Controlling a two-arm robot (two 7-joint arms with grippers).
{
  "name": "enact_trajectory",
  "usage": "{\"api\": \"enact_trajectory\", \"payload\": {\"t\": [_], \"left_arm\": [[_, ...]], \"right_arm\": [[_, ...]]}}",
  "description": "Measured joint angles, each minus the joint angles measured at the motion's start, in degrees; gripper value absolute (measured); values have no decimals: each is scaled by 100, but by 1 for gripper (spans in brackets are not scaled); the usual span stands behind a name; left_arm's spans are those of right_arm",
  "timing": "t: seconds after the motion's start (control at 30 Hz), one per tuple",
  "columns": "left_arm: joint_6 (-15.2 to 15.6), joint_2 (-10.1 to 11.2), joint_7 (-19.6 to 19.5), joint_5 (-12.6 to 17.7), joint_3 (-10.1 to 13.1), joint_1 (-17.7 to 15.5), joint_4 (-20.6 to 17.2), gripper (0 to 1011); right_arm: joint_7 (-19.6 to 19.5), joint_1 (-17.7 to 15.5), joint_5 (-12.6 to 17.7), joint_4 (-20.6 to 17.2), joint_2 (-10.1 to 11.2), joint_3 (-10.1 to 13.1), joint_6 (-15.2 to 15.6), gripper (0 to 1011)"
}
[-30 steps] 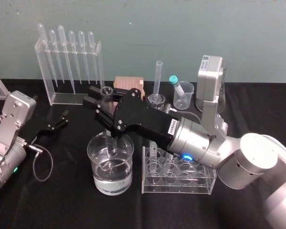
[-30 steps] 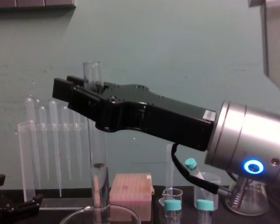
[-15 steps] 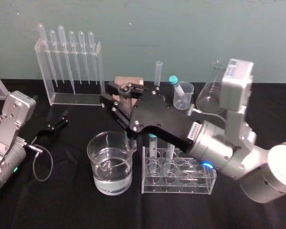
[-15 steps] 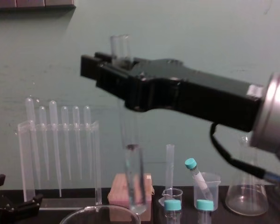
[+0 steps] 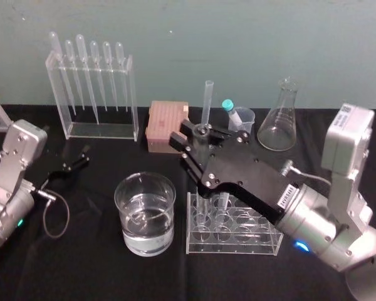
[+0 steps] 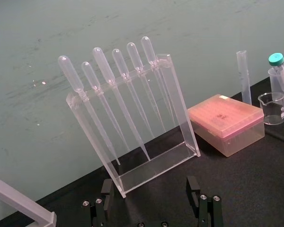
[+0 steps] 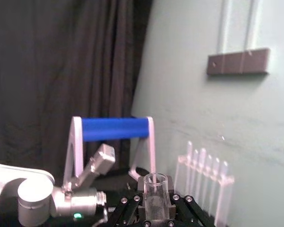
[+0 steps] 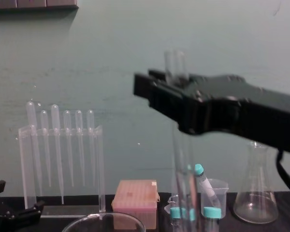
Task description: Hold the test tube with one hand and immerse one end into the beaker, then return it to the test tube rack.
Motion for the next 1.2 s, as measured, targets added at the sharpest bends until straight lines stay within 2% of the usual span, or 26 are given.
{"api": "enact_trajectory", "payload": {"t": [0.17, 0.63, 0.93, 1.2], "left_arm": [[0, 0, 0, 0, 0, 0, 0, 1000], [0, 0, 0, 0, 0, 0, 0, 1000], [0, 0, 0, 0, 0, 0, 0, 1000], [0, 0, 0, 0, 0, 0, 0, 1000]], "right_arm": [[-99, -314, 27, -3, 36, 199, 28, 210], [-206, -802, -1, -172, 210, 765, 129, 210], [-140, -903, 0, -178, 238, 1020, 139, 210], [102, -773, 56, 76, 203, 1114, 108, 210]]}}
